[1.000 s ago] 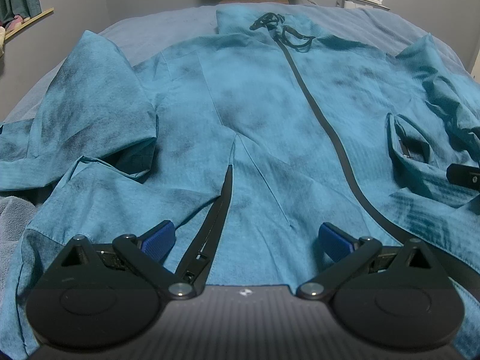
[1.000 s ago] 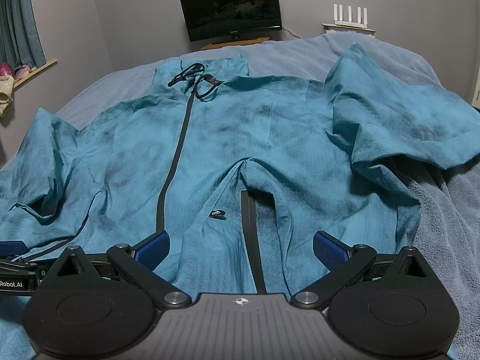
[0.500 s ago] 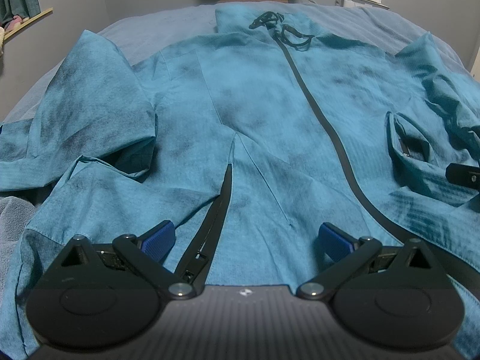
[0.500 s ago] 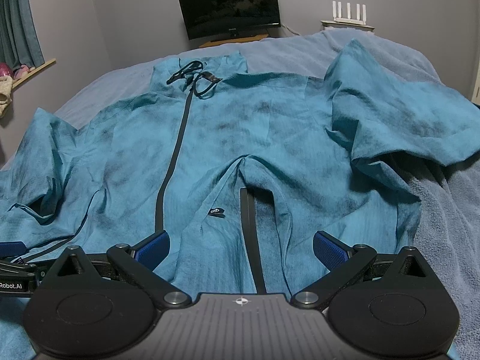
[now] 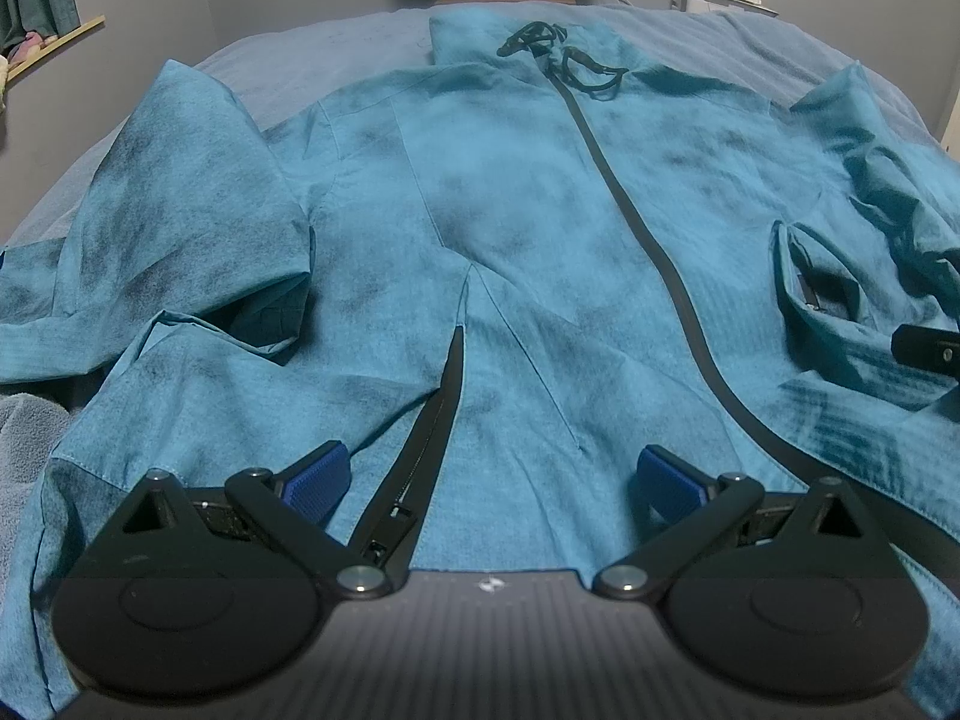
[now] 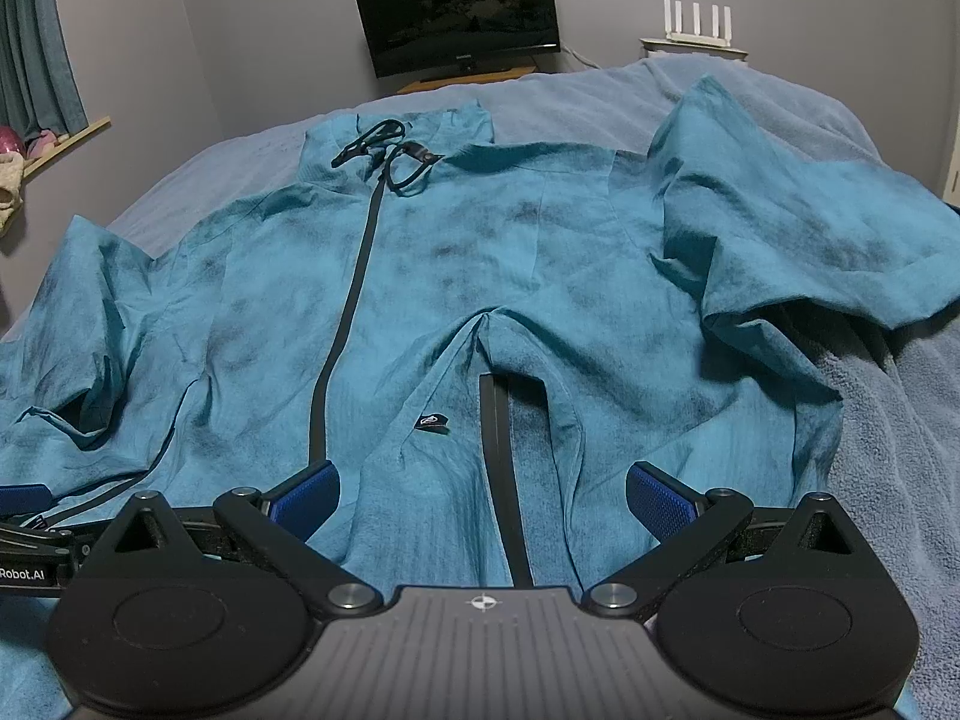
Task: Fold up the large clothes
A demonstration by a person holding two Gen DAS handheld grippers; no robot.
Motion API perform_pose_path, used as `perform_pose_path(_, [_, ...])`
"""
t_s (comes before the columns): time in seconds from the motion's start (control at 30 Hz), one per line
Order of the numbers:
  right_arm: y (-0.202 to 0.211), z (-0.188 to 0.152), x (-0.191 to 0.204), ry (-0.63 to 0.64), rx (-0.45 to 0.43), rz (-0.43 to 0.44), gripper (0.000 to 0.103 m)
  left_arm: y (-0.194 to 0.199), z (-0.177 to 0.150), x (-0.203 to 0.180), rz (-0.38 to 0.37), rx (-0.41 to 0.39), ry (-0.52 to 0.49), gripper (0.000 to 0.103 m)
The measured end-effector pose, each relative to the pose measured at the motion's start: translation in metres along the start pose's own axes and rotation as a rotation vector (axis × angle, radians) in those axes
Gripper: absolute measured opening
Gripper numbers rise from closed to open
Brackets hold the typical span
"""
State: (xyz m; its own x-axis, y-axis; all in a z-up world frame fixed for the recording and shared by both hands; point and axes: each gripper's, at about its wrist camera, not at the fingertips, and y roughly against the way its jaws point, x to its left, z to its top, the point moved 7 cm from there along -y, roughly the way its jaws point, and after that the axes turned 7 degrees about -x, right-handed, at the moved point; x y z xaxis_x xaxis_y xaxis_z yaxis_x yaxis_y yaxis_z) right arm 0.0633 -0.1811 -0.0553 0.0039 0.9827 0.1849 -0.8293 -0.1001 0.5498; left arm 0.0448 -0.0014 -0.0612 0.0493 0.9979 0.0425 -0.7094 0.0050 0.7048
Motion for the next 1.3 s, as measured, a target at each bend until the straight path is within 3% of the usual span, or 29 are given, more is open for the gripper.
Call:
perform_pose_path(0.77, [-0.001, 0.0, 0.0, -0.005, 0.007, -0.002, 0.103, -0.004, -0.007, -0.003, 0.0, 0.006, 0.004, 0.103])
perform_pose_path(1.0, [0.012, 0.02, -0.005, -0.04, -0.096, 0.017, 0.103, 0.007, 0.0, 0.004, -0.009, 0.013, 0.048, 0.103])
perform_pose_path(1.1, [0.029, 0.046, -0.02, -0.116, -0.194, 0.035, 0.103, 0.019, 0.023, 0.012, -0.012, -0.04, 0.076, 0.103])
perform_pose_path(1.17, [0.043, 0.066, -0.036, -0.136, -0.274, 0.014, 0.103, 0.029, 0.046, 0.017, 0.033, -0.095, 0.076, 0.103])
perform_pose_path(1.3, [0.056, 0.105, -0.088, -0.134, -0.34, -0.139, 0.103, 0.048, 0.088, 0.013, 0.114, -0.244, 0.017, 0.103])
